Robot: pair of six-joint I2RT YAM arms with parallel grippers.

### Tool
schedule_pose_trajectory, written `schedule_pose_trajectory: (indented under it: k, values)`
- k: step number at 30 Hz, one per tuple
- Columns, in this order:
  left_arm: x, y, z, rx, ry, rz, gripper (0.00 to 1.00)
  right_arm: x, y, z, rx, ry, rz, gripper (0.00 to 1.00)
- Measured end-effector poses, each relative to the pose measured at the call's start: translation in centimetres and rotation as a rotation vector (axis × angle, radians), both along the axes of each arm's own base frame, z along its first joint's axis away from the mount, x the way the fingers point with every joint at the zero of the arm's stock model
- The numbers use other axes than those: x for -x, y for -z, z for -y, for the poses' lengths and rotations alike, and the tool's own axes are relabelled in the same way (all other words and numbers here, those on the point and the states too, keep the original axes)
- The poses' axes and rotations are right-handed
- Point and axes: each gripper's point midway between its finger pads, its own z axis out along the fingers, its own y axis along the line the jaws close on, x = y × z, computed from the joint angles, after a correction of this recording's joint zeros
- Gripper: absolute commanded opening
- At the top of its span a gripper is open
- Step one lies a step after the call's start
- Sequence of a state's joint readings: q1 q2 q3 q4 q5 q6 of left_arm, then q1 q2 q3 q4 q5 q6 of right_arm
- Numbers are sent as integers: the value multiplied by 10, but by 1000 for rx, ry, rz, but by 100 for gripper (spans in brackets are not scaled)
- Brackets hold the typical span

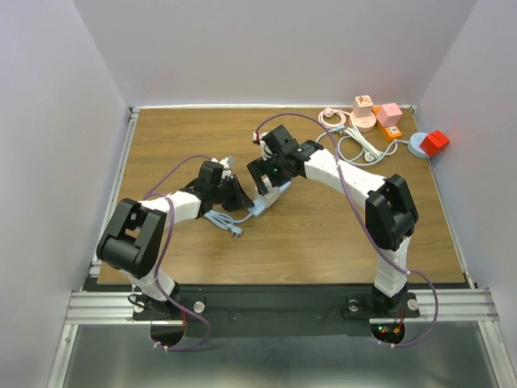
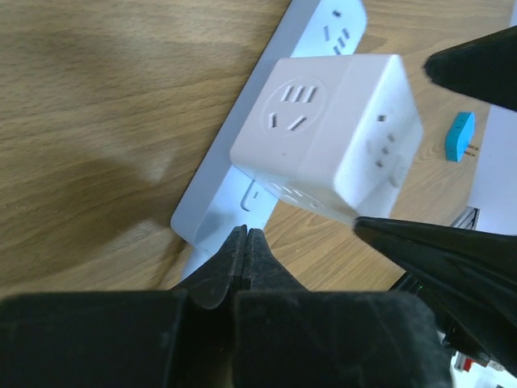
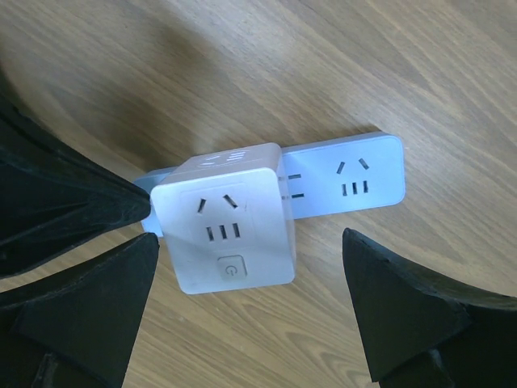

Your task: Pull the plug off the socket

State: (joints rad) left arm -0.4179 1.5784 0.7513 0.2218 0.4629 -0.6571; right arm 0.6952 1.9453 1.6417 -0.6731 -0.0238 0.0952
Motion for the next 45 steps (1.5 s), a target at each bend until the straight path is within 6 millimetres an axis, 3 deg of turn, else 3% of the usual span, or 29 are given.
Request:
schedule_pose_trajectory:
  k: [4,14,17,18,20,22,38,40,45]
  values:
    - [2,15,3,1,12,-39,0,1,4,-1,13,-23,1,100]
    - [-13,14,14,39,34,-15,0,-4,43,-12,59,-52,-55,97]
    - [-17,15,15,46,37,-17,0,-3,42,-12,58,-54,-61,79]
    - [-17,15,14,47,37,-18,0,-3,42,-13,57,-54,-61,56]
    - [-17,15,14,46,36,-16,0,-1,42,-15,44,-63,-71,22]
    - [-18,16,15,48,38,-11,0,-1,41,-16,49,-65,-65,0]
    - [-13,21,24,72,42,54,0,3,31,2,110,117,-110,1]
    - [-15,21,28,73,35,70,0,-6,12,0,88,151,-71,0]
    - [-18,20,36,79,34,98,0,-34,-73,-7,-63,230,113,0]
